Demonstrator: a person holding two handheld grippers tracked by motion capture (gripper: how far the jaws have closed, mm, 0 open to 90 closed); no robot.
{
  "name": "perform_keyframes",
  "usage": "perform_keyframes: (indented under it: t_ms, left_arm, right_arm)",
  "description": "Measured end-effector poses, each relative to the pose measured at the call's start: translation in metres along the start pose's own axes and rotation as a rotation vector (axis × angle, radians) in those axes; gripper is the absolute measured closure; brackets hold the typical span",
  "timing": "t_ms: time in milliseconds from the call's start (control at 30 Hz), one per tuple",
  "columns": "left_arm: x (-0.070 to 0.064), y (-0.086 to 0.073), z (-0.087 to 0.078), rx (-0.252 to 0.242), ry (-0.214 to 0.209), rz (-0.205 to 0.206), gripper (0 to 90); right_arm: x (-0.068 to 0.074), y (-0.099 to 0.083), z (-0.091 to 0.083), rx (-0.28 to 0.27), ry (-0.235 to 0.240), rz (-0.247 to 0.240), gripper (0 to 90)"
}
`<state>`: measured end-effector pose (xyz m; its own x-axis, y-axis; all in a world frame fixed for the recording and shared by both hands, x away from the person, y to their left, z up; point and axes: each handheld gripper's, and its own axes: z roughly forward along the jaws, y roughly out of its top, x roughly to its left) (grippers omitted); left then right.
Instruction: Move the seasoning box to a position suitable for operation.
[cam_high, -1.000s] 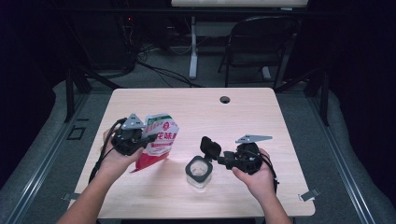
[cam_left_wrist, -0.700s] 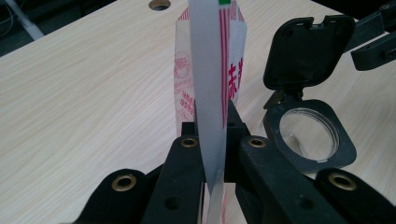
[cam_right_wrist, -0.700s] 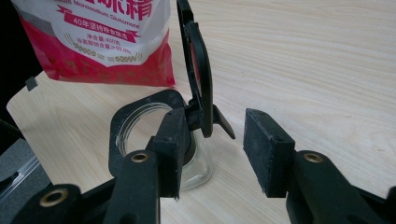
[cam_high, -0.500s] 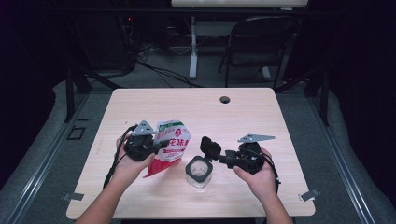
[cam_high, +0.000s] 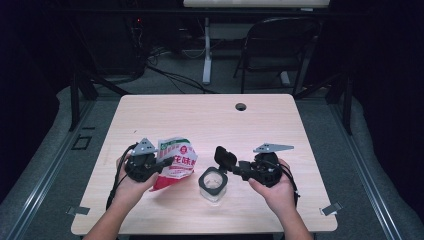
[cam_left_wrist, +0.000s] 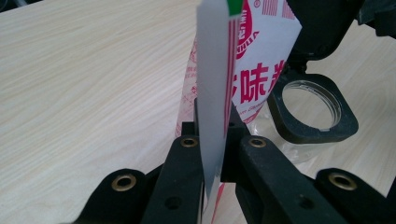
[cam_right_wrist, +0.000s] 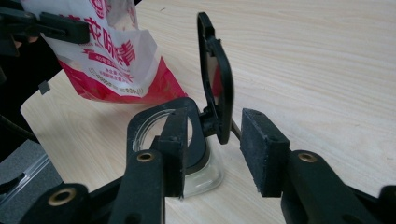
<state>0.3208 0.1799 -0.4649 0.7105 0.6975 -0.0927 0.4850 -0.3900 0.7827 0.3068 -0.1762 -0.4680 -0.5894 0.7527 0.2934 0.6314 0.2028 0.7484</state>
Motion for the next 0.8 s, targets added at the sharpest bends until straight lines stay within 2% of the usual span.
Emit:
perform_keyframes:
  t_ms: [133, 367, 467, 500, 533, 567, 600, 633, 667, 800]
  left_arm:
    - [-0.001, -0.007, -0.001, -0.012, -0.006, -0.011, 90.0]
    - [-0.007, -0.018, -0.002, -0.028, -0.022, -0.025, 90.0]
    - [-0.01, -0.021, -0.002, -0.034, -0.028, -0.027, 90.0]
    - [-0.011, -0.022, -0.001, -0.039, -0.028, -0.026, 90.0]
    - [-0.011, -0.022, -0.001, -0.039, -0.028, -0.026, 90.0]
    - [-0.012, -0.022, -0.001, -0.033, -0.028, -0.024, 90.0]
    - [-0.012, -0.022, -0.001, -0.033, -0.028, -0.024, 90.0]
    - [-0.012, -0.023, -0.001, -0.039, -0.026, -0.03, 90.0]
    - [-0.012, -0.023, -0.001, -0.039, -0.026, -0.03, 90.0]
    - [-0.013, -0.026, -0.002, -0.042, -0.021, -0.034, 90.0]
  right_arm:
    - [0.01, 0.003, -0.004, -0.014, -0.01, -0.031, 65.4]
    - [0.035, 0.008, 0.003, 0.004, 0.032, -0.108, 66.7]
    - [0.044, 0.009, 0.015, 0.031, 0.066, -0.137, 66.8]
    - [0.048, 0.008, 0.025, 0.048, 0.082, -0.147, 66.8]
    - [0.048, 0.008, 0.025, 0.048, 0.082, -0.147, 66.8]
    - [0.053, 0.008, 0.037, 0.079, 0.095, -0.165, 66.8]
    - [0.053, 0.008, 0.037, 0.079, 0.095, -0.165, 66.8]
    - [0.057, 0.009, 0.049, 0.104, 0.108, -0.181, 66.8]
    - [0.057, 0.009, 0.049, 0.104, 0.108, -0.181, 66.8]
    - [0.064, 0.014, 0.071, 0.134, 0.124, -0.198, 67.4]
